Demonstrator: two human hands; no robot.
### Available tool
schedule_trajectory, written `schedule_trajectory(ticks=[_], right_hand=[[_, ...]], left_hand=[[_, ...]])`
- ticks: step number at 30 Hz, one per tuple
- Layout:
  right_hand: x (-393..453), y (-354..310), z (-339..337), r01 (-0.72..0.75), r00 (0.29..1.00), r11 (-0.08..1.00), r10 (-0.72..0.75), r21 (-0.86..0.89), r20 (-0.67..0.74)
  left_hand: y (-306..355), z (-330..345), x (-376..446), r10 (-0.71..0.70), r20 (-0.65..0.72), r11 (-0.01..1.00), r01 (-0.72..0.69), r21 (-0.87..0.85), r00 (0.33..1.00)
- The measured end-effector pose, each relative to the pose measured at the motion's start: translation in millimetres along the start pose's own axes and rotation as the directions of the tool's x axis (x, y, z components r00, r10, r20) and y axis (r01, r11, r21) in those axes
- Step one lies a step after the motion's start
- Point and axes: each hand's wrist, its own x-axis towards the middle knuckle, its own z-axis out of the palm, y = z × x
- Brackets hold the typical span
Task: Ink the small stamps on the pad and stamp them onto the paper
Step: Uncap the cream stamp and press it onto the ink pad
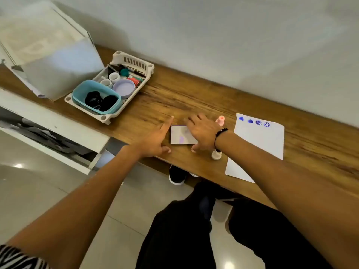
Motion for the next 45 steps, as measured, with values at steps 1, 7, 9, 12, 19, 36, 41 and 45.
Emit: schedule_trajectory(ticks=[1,7,9,12,19,36,41,45], right_hand=[[3.9,-0.6,2.2,0.014,1.000,0.999,-0.014,-0.043,0.002],[10.6,5.1,6.9,0.035,0.999,0.999,-0.036,-0.039,-0.039],[11.5,6.5,4.5,0.025,0.999,1.000,-0.026,-0.013,-0.025],[14.2,9.1,-8.6,0.058,0.996,0.997,-0.061,0.053,0.063],[22.3,33.5,-49.2,-0.026,0.987,0.944,-0.028,0.329,0.160],[-53.6,24.0,-12.2,-0.148,0.985,0.944,0.169,0.294,-0.047],[-75.0,3.9,21.6,-0.190,0.979,0.956,0.201,0.225,-0.024],[-75.3,0.0,22.7,-0.185,0.893,0.606,0.433,0.773,-0.125]], left_hand=[[-2.6,1.5,2.4,0.024,-0.024,1.000,-0.024,-0.003,0.999],[-8.3,7.8,11.8,0.082,-0.150,0.996,-0.076,0.043,0.985],[-9.2,8.9,14.5,0.099,-0.191,0.995,-0.090,0.053,0.977],[-7.8,9.0,16.3,0.108,-0.215,0.994,-0.098,0.055,0.971],[-8.8,7.3,19.4,0.093,-0.225,0.996,-0.089,0.027,0.970],[11.6,20.7,2.9,0.146,-0.474,0.988,-0.109,0.106,0.868],[55.1,45.2,-10.8,0.058,-0.561,0.952,-0.215,-0.218,0.826],[81.7,61.3,-17.7,-0.119,-0.365,0.731,-0.167,-0.662,0.923]])
